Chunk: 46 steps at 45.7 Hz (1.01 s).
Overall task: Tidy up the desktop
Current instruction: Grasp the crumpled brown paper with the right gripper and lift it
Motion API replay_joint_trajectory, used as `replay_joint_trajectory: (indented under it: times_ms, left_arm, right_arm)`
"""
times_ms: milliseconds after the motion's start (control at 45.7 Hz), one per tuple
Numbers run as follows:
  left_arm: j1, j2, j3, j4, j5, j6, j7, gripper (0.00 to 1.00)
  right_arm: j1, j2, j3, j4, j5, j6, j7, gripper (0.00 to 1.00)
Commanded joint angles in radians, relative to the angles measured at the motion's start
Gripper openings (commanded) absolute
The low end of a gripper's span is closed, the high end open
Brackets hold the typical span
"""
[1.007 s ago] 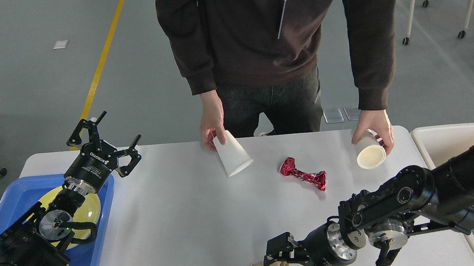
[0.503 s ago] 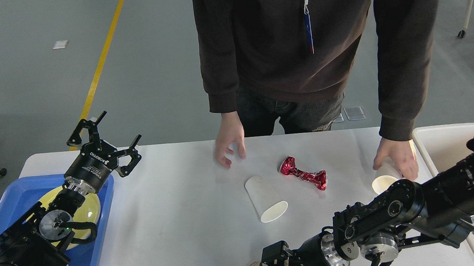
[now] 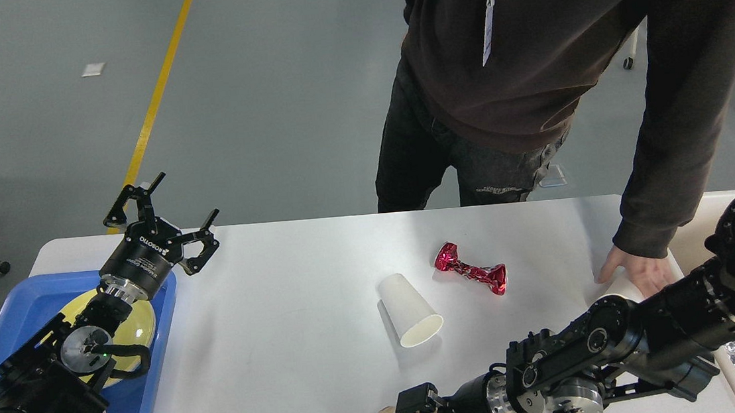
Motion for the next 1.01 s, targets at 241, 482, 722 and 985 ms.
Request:
replay_joint_trajectory:
  times_ms: [241,482,722,985]
  left_arm:
    - [0.0,0.0,0.0,0.0,0.0,0.0,0.0,1.0]
    - [0.0,0.0,0.0,0.0,0.0,0.0,0.0,1.0]
    - [0.0,0.0,0.0,0.0,0.0,0.0,0.0,1.0]
    - [0.0,0.0,0.0,0.0,0.0,0.0,0.0,1.0]
  right_arm:
    - [-0.058,0.035,0.027,-0.014,0.001,-0.069,0.0,0.99]
    - [-0.099,0.057,0.04,-0.035,0.0,-0.106,0.001,0.6]
    - [-0.098,0.055,0.048,-0.04,-0.002,-0.108,0.005,0.02]
    - [-0.079,0.037,0.054,-0.018,-0.002,-0.077,0.005,0.0]
